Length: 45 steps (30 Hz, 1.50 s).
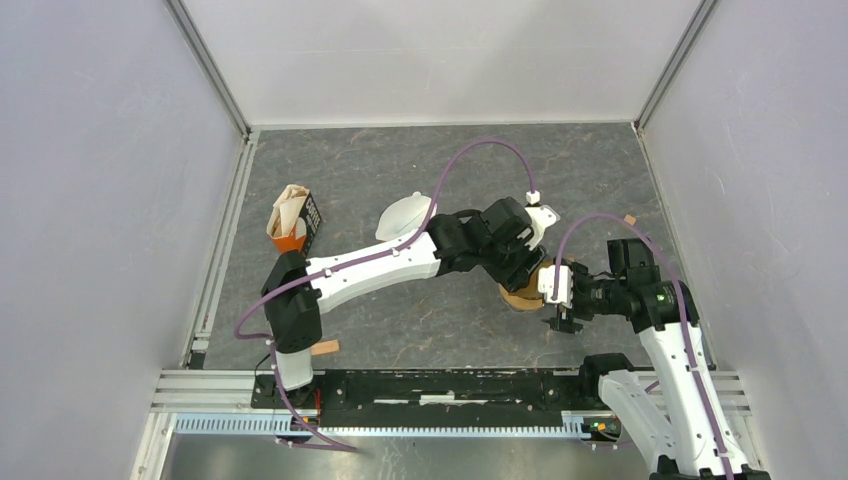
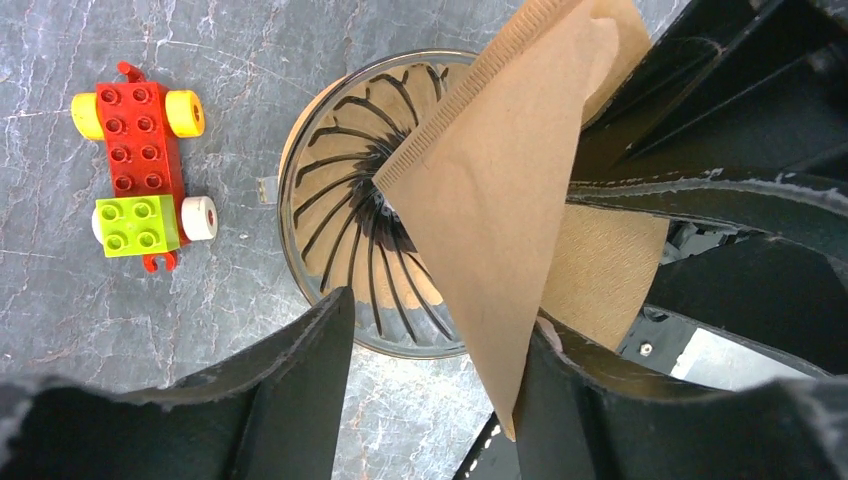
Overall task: Place the coffee filter in the dripper
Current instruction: Place the coffee filter in the coffee dripper.
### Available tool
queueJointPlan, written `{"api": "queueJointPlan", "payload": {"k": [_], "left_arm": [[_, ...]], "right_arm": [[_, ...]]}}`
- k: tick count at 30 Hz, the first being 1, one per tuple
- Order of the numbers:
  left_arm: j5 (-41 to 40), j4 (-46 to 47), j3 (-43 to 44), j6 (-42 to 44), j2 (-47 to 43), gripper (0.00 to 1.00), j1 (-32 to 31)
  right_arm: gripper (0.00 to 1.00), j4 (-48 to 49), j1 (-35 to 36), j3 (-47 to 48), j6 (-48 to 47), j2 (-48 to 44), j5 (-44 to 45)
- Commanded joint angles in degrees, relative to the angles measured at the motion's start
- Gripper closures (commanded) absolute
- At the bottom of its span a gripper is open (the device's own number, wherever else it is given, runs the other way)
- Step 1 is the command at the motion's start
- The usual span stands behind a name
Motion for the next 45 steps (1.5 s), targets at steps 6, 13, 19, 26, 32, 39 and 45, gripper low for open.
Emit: {"api": "queueJointPlan", "payload": {"k": [6,13,19,26,32,39,45], "left_arm": [[-0.5,2.0,0.9,2.6,-4.0,0.32,0.2],[-2.7,1.9,1.7,4.9,-4.2,0.28,0.2],[-8.1,2.6,1.6,7.0,-3.0,0.22,0.2],[-8.8,2.4,3.3,6.3,-0.8,0.19,0.8],[-8.4,1.9,4.9,6.0,1.7,0.17,1.1],[-7.5,1.2,6.8,4.1,4.3,0.17,2.2],[-5.3,0.9,7.3,3.4,5.6,0.18,3.0]], "right_arm": [[0.18,1.3,0.2,0.5,1.2,-0.4,0.1],[0.18,0.9,0.3,0.6,0.7,0.0,0.2],[0.18,0.1,0.2,1.1,-0.4,1.1,-0.6],[0.17,-0.6,0.2,0.7,-2.6,2.6,-0.5],[0.16,0.2,0.4,0.5,-3.2,3.1,0.2],[0.16,1.3,2.4,0.1,-2.6,4.3,0.8],[0.16,5.6,7.3,-2.0,1.6,4.2,3.9]]}}
